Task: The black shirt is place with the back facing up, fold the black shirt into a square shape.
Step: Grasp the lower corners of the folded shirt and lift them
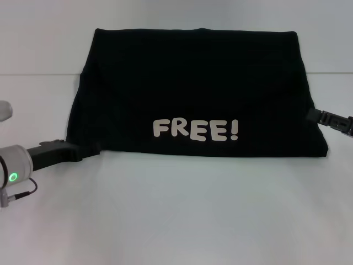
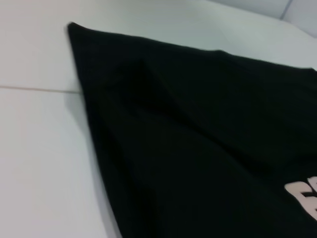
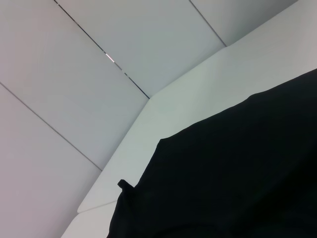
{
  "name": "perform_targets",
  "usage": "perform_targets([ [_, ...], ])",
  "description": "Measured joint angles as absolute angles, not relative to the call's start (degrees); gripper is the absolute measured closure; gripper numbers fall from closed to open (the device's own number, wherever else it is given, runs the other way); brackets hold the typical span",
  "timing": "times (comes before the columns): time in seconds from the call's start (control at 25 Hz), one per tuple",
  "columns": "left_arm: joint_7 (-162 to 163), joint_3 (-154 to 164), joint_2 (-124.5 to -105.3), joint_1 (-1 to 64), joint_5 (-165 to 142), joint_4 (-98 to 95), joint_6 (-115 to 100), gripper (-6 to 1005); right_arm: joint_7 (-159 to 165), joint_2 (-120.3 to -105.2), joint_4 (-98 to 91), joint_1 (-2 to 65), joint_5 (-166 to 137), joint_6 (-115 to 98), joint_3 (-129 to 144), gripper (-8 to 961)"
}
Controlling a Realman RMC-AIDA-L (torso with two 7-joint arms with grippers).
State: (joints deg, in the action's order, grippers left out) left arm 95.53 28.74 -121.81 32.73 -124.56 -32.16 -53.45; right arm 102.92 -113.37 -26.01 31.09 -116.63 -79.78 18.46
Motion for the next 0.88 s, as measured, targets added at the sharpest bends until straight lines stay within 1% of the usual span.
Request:
perform_targets([
  [0.72, 95.62, 29.36, -121.95, 32.89, -124.71, -33.33, -52.5, 296, 102.92, -113.37, -26.09, 30.77, -116.36, -80.05, 18.17, 301],
  [0.8, 95.5, 29.45, -121.96, 32.92, -124.75, -33.29, -51.71, 504, 102.92, -113.37, -26.11, 30.76, -116.36, -80.16, 18.19, 308],
  [0.88, 95.47, 29.68, -121.98, 32.95, -125.21, -33.22, -50.76, 583, 102.92, -113.37, -26.11, 30.76, -116.36, -80.2, 18.18, 314],
])
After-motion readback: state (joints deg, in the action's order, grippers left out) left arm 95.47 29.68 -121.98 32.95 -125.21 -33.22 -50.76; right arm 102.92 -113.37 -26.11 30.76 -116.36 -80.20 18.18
